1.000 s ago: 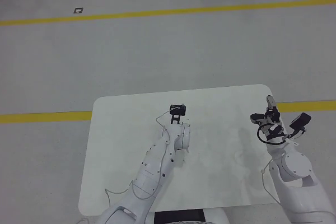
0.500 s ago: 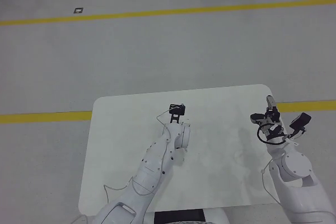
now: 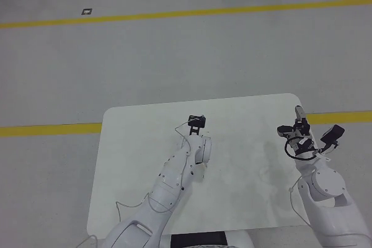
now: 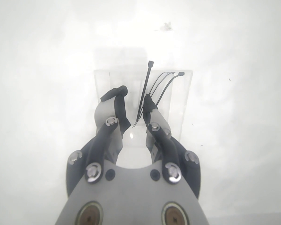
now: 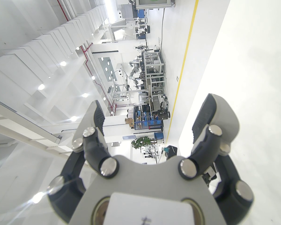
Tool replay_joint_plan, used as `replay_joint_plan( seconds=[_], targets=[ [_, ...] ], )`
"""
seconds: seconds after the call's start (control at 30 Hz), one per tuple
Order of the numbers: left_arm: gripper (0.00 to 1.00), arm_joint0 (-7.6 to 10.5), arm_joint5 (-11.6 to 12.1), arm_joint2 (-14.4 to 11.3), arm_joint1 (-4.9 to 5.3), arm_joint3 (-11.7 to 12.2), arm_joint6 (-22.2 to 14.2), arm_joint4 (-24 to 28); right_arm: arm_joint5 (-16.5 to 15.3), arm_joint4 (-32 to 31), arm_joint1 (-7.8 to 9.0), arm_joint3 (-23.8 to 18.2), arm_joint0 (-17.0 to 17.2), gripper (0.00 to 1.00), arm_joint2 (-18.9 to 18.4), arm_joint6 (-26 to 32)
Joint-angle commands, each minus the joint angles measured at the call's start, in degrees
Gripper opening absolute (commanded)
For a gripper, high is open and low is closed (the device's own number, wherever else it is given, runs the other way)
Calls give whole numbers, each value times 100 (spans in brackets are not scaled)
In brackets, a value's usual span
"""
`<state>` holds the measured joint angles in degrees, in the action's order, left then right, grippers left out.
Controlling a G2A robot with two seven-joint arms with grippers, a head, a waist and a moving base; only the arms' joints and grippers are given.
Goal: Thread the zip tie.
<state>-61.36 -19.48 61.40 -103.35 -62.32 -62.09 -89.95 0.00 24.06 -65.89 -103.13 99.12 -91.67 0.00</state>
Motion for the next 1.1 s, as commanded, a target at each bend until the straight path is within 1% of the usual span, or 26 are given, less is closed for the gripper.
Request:
replay_joint_plan(
  seconds=[0.0, 0.07, 0.23, 0.3, 0.4, 0.53, 0.67, 0.8, 0.9, 0.93, 1.03, 1.07],
  targets=[
    [14, 13, 0, 5, -13, 31, 3, 0, 0, 0, 0, 0, 0, 100, 0, 0],
    [12, 30, 0, 14, -25, 73, 12, 0, 0, 0, 0, 0, 0, 100, 0, 0],
    [11, 72, 0, 33, -52, 172, 35, 0, 0, 0, 0, 0, 0, 100, 0, 0],
    [1, 87, 0, 40, -63, 212, 42, 0, 0, 0, 0, 0, 0, 100, 0, 0],
    [0, 98, 0, 47, -74, 248, 56, 0, 0, 0, 0, 0, 0, 100, 0, 0],
    [0, 71, 0, 36, -66, 211, 85, 0, 0, 0, 0, 0, 0, 100, 0, 0],
    [0, 7, 0, -2, -19, 98, 101, 0, 0, 0, 0, 0, 0, 100, 0, 0],
    [0, -118, 0, -83, 69, -161, 86, 0, 0, 0, 0, 0, 0, 100, 0, 0],
    [0, -255, 0, -183, 172, -460, 55, 0, 0, 0, 0, 0, 0, 100, 0, 0],
    [0, -301, 0, -218, 208, -568, 41, 0, 0, 0, 0, 0, 0, 100, 0, 0],
    [0, -480, 0, -352, 348, -994, 11, 0, 0, 0, 0, 0, 0, 100, 0, 0],
    [0, -567, 0, -403, 416, -1183, 9, 0, 0, 0, 0, 0, 0, 100, 0, 0]
  ],
)
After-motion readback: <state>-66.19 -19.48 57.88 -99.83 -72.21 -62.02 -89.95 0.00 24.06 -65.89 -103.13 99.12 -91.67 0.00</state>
